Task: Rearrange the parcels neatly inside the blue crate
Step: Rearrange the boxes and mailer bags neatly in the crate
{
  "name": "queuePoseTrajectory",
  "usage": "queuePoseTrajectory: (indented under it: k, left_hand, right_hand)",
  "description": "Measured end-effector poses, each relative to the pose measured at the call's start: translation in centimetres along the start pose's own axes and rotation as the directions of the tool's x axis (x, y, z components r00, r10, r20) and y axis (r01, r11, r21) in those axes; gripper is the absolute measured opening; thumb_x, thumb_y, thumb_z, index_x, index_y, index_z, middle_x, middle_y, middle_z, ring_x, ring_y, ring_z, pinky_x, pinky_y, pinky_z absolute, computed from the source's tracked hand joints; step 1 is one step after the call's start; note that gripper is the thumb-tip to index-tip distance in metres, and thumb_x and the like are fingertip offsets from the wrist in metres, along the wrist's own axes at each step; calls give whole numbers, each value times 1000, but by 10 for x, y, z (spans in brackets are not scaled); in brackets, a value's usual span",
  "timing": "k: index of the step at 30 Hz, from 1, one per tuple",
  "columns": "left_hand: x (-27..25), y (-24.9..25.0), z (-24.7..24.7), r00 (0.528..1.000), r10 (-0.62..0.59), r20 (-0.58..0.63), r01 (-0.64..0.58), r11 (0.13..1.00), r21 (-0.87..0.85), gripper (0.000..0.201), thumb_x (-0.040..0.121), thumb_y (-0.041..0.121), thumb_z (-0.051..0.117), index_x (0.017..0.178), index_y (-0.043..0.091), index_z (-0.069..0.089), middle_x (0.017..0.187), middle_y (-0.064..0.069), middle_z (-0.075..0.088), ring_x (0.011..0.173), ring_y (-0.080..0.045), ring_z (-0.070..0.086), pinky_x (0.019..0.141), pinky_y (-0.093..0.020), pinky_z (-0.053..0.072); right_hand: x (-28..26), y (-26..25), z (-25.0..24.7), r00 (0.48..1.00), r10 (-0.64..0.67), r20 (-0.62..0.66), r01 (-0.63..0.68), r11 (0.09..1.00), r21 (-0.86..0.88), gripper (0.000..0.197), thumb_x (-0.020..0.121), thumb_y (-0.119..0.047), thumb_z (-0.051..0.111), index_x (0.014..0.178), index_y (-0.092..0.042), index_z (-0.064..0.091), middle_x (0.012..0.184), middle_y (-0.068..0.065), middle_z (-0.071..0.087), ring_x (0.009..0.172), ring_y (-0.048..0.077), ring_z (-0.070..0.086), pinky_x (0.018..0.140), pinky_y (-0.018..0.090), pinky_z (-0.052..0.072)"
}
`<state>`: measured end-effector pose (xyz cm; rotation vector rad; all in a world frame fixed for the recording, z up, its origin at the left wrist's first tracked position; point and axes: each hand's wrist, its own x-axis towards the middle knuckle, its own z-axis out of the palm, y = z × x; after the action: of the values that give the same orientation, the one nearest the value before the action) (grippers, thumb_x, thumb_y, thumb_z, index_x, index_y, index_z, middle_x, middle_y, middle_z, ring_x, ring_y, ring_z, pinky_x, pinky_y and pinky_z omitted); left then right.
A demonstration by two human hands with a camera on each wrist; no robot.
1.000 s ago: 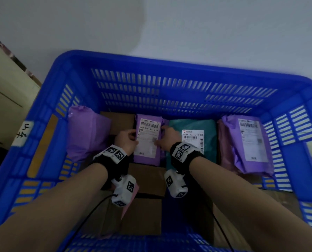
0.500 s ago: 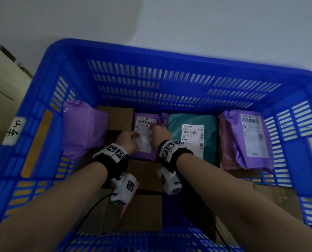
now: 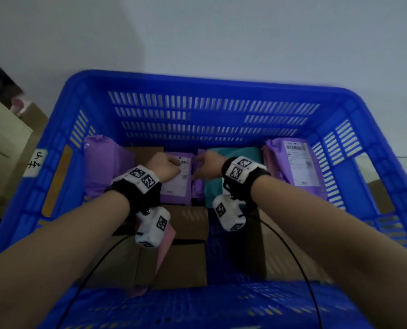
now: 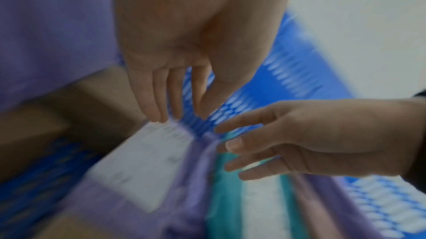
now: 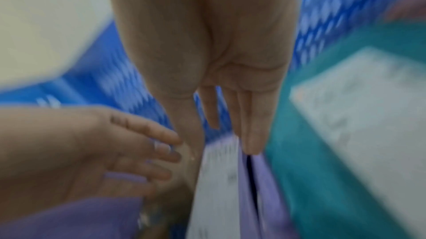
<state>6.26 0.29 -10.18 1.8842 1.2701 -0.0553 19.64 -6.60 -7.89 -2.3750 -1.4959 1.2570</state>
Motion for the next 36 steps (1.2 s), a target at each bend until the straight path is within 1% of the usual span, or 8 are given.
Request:
queuePoseTrajectory:
  k: [3, 7, 12, 17, 23, 27, 30, 36]
  left_hand:
    - [-16, 34, -3, 993, 113, 25, -113, 994, -14, 25, 87, 15, 64, 110, 6, 68, 115, -11, 65, 95, -20, 59, 77, -27, 47]
    - [-38, 79, 7, 959, 208, 191, -210, 978, -12, 33, 89, 21, 63, 120, 10, 63, 106, -6, 61, 92, -17, 58, 70, -24, 51]
    - [-64, 114, 43, 882, 216, 418, -240, 971, 4, 37, 90, 30, 62, 124, 16, 59, 110, -2, 58, 96, -15, 59, 78, -26, 48]
    - [-78, 126, 78, 808, 189, 557, -277, 958, 77, 42, 87, 39, 63, 122, 16, 59, 116, -1, 57, 101, -18, 60, 85, -32, 54]
    - [-88, 127, 95, 793, 151, 590, -332, 919, 212, 56, 78, 53, 67, 124, 24, 58, 122, -1, 60, 109, -21, 60, 80, -34, 56]
    - [-88, 122, 95, 813, 118, 571, -279, 939, 202, 54, 80, 41, 70, 127, 18, 58, 111, -9, 62, 92, -23, 61, 63, -29, 52]
    - [-85, 117, 88, 815, 59, 577, -214, 955, 206, 50, 83, 38, 67, 129, 20, 55, 114, -5, 57, 94, -23, 61, 74, -32, 55]
    - [-82, 107, 68, 801, -55, 596, -112, 965, 239, 40, 87, 17, 66, 125, 25, 57, 131, -7, 50, 108, -27, 60, 67, -28, 61]
  right_hand:
    - [-36, 11, -27, 999, 33, -36, -27, 984, 174, 47, 85, -20, 70, 128, -5, 57, 91, 8, 63, 79, 19, 61, 67, 29, 55]
    - [-76, 37, -52, 991, 119, -65, -100, 966, 238, 49, 87, -24, 67, 131, -8, 54, 102, 7, 62, 90, 25, 67, 83, 38, 58]
    - [-116, 75, -64, 979, 203, -37, -197, 973, 117, 49, 85, -30, 69, 128, -10, 56, 105, 9, 66, 91, 26, 68, 77, 37, 58]
    - [-138, 110, -55, 960, 277, 31, -278, 959, 46, 43, 82, -17, 72, 122, -5, 60, 67, 3, 58, 56, 16, 56, 60, 27, 53]
    - [-147, 129, -48, 950, 311, 37, -291, 921, -260, 38, 81, -26, 72, 114, -9, 66, 60, -1, 52, 34, 3, 49, 34, 9, 38]
    - [-143, 134, -45, 956, 291, 35, -272, 924, -269, 42, 79, -27, 74, 117, -10, 66, 64, -3, 55, 53, 9, 49, 45, 18, 41]
    - [-143, 131, -44, 963, 261, 69, -252, 960, -127, 39, 83, -17, 70, 121, -6, 62, 59, -5, 62, 50, 6, 57, 39, 11, 45]
    - [-136, 118, -38, 964, 208, 164, -230, 964, 135, 42, 83, -11, 70, 124, -6, 58, 71, 7, 70, 71, 21, 67, 76, 33, 57]
